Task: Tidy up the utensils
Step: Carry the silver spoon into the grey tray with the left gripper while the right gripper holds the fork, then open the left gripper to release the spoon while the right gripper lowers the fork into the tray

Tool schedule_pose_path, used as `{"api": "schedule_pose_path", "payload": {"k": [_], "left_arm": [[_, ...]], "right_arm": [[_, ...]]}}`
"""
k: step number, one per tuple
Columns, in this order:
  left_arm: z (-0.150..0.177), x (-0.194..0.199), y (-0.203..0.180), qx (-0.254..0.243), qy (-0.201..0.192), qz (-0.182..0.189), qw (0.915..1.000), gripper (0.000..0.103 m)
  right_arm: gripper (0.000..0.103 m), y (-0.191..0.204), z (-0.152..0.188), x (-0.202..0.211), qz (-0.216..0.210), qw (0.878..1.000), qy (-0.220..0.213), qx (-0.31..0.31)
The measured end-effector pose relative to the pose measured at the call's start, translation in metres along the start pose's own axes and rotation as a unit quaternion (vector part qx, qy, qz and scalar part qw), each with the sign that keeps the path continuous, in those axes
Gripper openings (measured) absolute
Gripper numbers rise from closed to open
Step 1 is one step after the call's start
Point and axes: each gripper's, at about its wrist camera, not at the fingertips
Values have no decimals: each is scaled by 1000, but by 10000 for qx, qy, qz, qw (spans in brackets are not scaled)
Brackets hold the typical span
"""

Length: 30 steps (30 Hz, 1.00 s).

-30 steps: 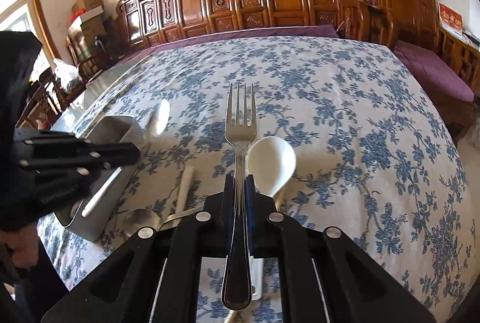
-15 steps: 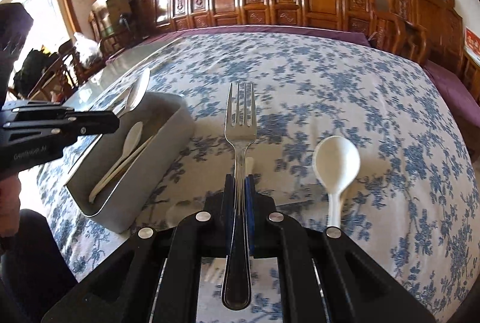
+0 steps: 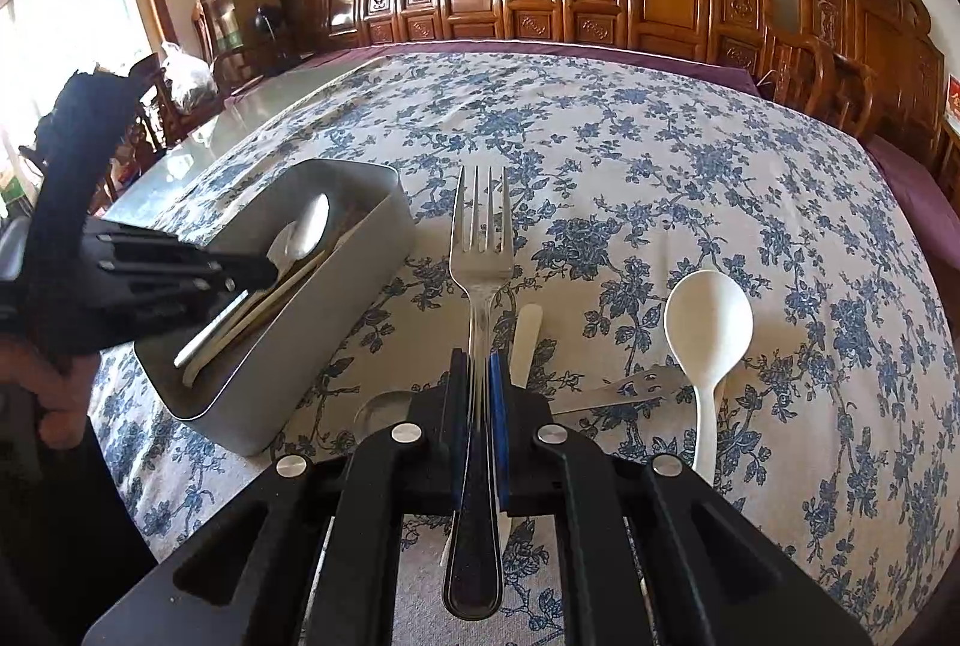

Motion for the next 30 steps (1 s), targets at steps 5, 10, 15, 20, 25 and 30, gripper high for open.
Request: {"api": "schedule_pose_path", "payload": {"k": [5,10,15,20,25,30], "left_arm": [[5,-10,-1,-33,147,-95,9998,2],[6,-17,0,-55,276,-157,9995,2],[6,-18,4,-1,348,-150,9993,2],[6,-6,7,32,213,-114,9997,2],[11,21,7,-9,-59,-103,9999,2],[20,51,10,-83,-291,-140,9994,2]], "right_arm": [[9,1,0,-1,3,10000,14,16],[9,1,1,-1,13,10000,-2,20],[9,1,0,-1,19,10000,1,11],[9,2,0,1,39,10000,-47,-2],[9,5,-1,5,59,9999,-106,-33],[9,19,-2,11,136,9998,-137,75]]}}
Point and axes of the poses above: each gripper's, at about its wrist camera, not at the fingertips, and x roughly against the way its jaws point, y to its left, z to its underside, and after that the axes turned 4 degrees about z, right-handed
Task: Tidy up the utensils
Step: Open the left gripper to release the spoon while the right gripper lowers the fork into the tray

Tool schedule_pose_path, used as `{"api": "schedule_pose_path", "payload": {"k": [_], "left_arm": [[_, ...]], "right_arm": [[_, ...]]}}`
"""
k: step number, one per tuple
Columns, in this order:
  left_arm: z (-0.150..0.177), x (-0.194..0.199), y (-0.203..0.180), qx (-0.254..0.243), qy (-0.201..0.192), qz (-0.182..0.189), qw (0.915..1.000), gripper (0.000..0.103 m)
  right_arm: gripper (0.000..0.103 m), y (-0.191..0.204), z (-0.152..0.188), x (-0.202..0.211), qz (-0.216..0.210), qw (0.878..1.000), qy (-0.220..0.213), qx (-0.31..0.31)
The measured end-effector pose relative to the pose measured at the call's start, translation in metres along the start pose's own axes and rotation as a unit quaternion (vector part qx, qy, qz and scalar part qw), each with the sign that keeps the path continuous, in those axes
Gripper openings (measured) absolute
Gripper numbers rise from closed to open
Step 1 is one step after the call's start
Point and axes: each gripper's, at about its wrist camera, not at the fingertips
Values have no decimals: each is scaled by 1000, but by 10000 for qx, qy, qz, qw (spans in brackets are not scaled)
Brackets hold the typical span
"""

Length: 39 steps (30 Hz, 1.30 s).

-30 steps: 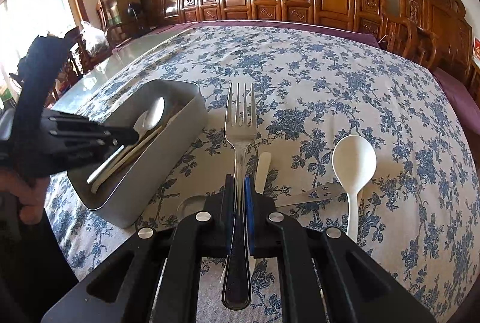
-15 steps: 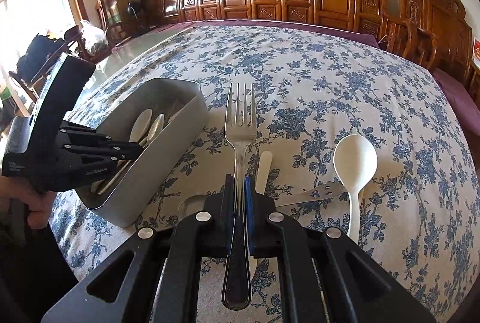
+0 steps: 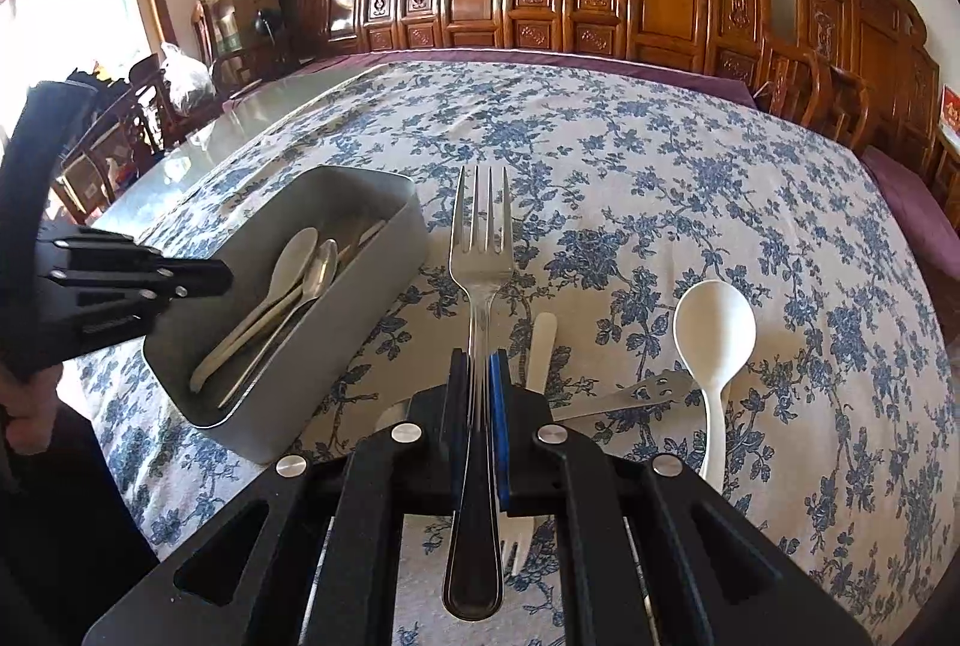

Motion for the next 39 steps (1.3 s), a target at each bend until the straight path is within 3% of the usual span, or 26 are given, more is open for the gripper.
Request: {"api": "schedule_pose_path", "payload": {"k": [8,19,30,39], "left_arm": [[11,48,17,148,-323,165,9992,3],[26,91,58,341,-659,170,9971,3],[44,95,94,622,-669,252,9955,4],[56,95,114,827,-715,320,9935,4]], "right_arm": [[9,29,-8,8,28,10000,24,-88],[9,89,-46,7,-146,9996,30,253],[9,116,-59,-43,-366,9978,539,-86],[9,136,-55,-90,-83,9943,1064,-24]]}}
Point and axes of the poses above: each gripper's, at about its wrist camera, not at the fingertips, and x roughly against the way its jaws point, y to its left, z to its underside, and after that the axes turned 4 degrees about z, right-handed
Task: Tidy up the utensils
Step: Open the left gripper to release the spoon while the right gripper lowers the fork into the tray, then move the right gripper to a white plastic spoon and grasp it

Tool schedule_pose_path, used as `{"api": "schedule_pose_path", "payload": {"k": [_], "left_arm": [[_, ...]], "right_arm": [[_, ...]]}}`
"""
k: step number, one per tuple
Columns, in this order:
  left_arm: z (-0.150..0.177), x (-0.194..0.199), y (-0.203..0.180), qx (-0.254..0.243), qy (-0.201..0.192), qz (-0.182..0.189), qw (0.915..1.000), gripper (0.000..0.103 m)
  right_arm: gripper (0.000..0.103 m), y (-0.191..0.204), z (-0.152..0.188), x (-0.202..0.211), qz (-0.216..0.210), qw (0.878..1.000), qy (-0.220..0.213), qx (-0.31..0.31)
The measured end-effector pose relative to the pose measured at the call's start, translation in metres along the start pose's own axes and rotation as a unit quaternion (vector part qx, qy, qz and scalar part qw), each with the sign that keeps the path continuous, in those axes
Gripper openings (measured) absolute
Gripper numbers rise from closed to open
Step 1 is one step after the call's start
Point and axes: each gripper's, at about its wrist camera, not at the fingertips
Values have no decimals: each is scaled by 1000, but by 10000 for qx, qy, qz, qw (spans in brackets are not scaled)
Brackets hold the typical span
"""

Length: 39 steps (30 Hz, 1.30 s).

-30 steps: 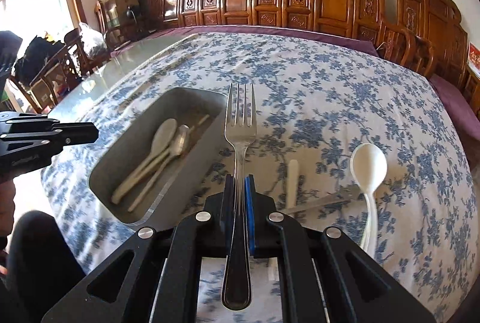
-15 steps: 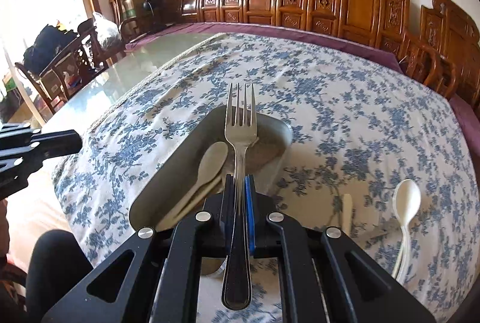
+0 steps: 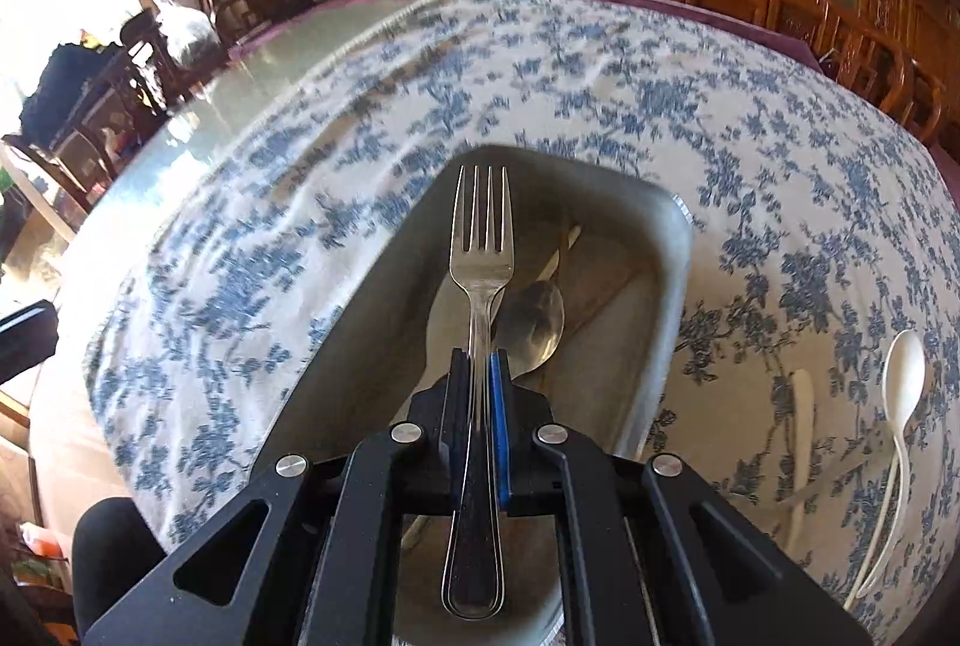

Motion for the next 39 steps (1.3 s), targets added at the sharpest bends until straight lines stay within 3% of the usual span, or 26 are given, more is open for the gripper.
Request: {"api": "schedule_pose_path", "payload": {"k": [7,15,18,21,30,32,36,39], "left_arm": [[3,-6,-1,-71,45,-64,9999,4],[8,-6,-9,-154,49,-22,9999,4],[9,-3,-19,-255,19,19,9997,6],[10,4,-34,-400,-63,84,9991,22],[9,23,-84,-617,-176,494,9967,29],[8,25,-95,-652,-174,546,9962,29],[7,26,-116,-776,-142,540,9954,29],[5,21,-128,-799,-94,551,9952,29]], "right_arm": [[10,4,4,-13,36,9999,157,53],[10,-11,14,24,29,9996,-257,106],[10,-33,26,54,150,9988,-459,7],[10,-62,42,81,313,9975,-622,-135],[10,-152,99,157,945,9897,-896,-591],[14,-166,108,170,994,9882,-950,-676],[33,-195,125,188,963,9848,-1051,-995],[33,-211,129,185,966,9842,-1040,-1055]]}}
Point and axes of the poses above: each gripper's, at about its wrist camera, not at the fingertips, and x roughly against the way its jaws point, y to its left, z to its underside, and after that the axes turned 4 degrees about z, right-handed
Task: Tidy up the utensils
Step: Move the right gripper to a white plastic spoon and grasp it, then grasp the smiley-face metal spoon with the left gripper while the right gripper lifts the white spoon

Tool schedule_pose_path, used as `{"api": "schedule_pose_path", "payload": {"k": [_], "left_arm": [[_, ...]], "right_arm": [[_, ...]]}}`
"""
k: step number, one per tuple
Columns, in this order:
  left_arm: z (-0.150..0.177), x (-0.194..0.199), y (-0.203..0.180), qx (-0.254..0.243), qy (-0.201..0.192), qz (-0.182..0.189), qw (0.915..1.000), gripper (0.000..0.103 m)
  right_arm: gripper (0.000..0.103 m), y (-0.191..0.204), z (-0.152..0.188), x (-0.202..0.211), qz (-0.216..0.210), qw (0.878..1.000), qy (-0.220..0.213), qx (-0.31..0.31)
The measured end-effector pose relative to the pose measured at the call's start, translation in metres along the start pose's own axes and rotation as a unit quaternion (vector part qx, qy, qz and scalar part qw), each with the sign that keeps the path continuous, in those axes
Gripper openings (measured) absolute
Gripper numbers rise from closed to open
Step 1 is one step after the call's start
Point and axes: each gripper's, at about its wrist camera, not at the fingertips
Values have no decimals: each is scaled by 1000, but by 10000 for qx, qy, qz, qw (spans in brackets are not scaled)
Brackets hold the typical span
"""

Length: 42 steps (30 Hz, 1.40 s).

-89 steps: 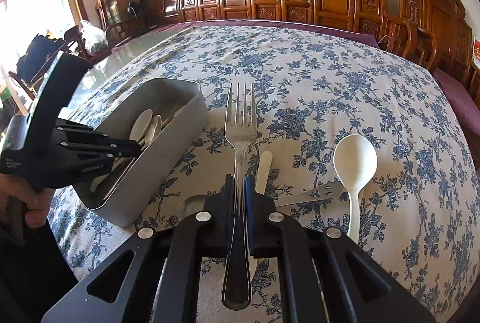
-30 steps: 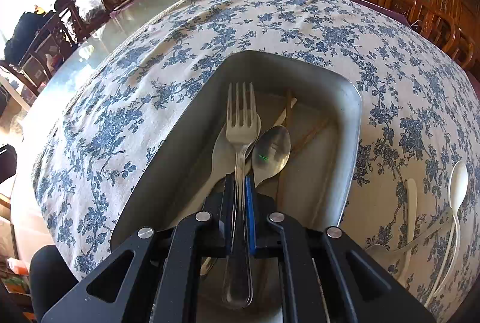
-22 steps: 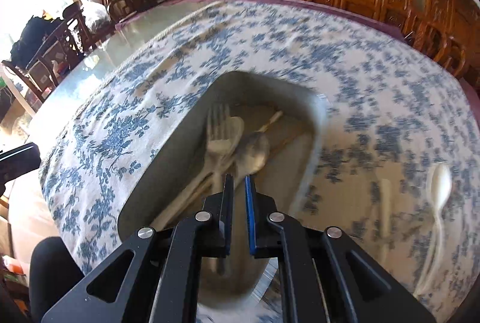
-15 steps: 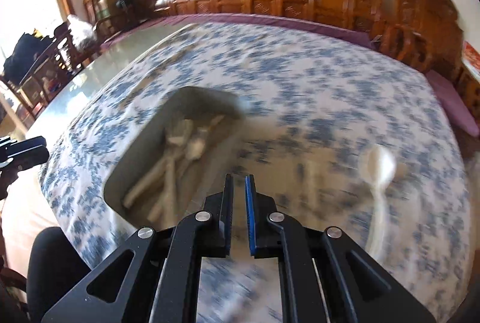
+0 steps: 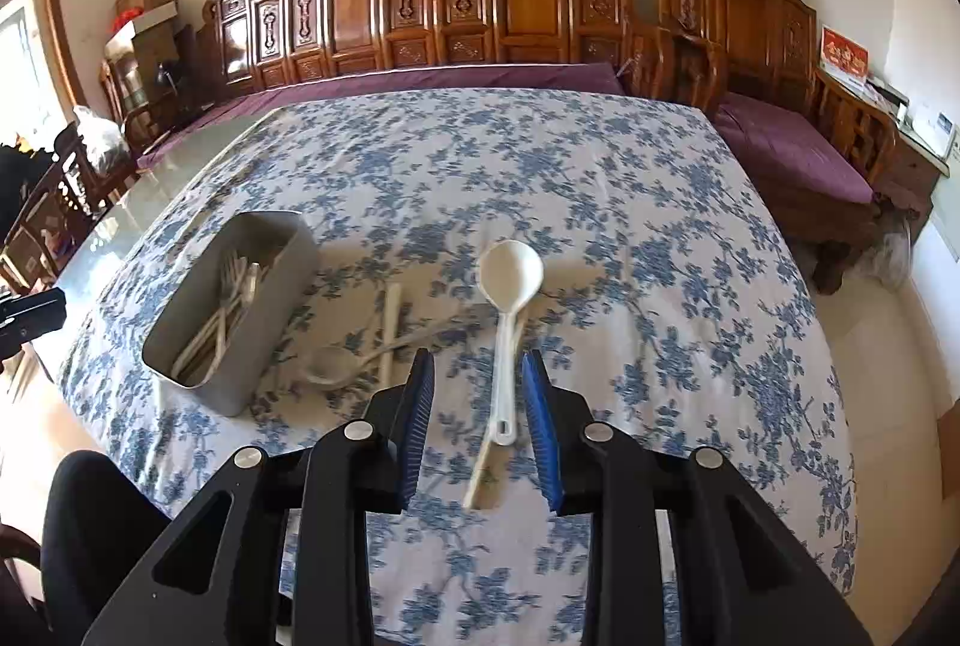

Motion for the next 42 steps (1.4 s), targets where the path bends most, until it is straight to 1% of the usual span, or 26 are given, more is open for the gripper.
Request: {"api": "schedule_pose_path", "payload": {"k": [3,8,11,14,17,21,24,26,28,29,30,31,35,42], "left_arm": [[-5,-10,-9,-50,47,-24,10000,30],[-16,-36,-23,-153,248,12,9996,31],[-26,-64,-33,-343,443,67,9984,35],[-31,-95,-40,-516,716,123,9960,36],[-37,-125,-48,-657,983,175,9928,36],[-44,-159,-62,-863,1264,368,9875,35],[-46,-184,-79,-1128,1484,472,9813,34],[-45,-200,-88,-1218,1619,551,9777,34],[-43,-212,-92,-1264,1723,555,9753,32],[-43,-218,-93,-1284,1777,552,9741,31],[-42,-225,-95,-1303,1843,557,9726,27],[-41,-230,-96,-1325,1907,562,9710,27],[-39,-242,-101,-1407,2054,607,9666,27],[-43,-248,-97,-1374,2053,677,9666,16]], "right_arm": [[33,-9,-1,-14,-83,9999,31,-52],[33,-12,-3,-56,-211,9996,169,-59],[33,-11,-2,-88,-242,9994,256,-45],[33,-9,1,-115,-267,9990,363,-44],[33,-8,2,-132,-287,9985,464,21],[33,-6,-1,-142,-326,9976,551,282],[33,-7,-4,-142,-316,9972,521,435],[33,-10,-5,-139,-332,9971,505,455],[33,-15,-5,-136,-329,9974,479,436],[33,-18,-4,-134,-329,9975,471,408],[33,-21,-4,-133,-331,9976,468,382],[33,-24,-3,-132,-333,9978,470,336],[33,-37,1,-129,-347,9980,494,183],[33,-42,5,-124,-367,9981,486,115]]}}
Point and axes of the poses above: each gripper's, at about its wrist camera, not at the fingertips, and x roughly against the way its jaws point, y to its left, z to its underside, and after that the axes turned 4 degrees about z, right-handed
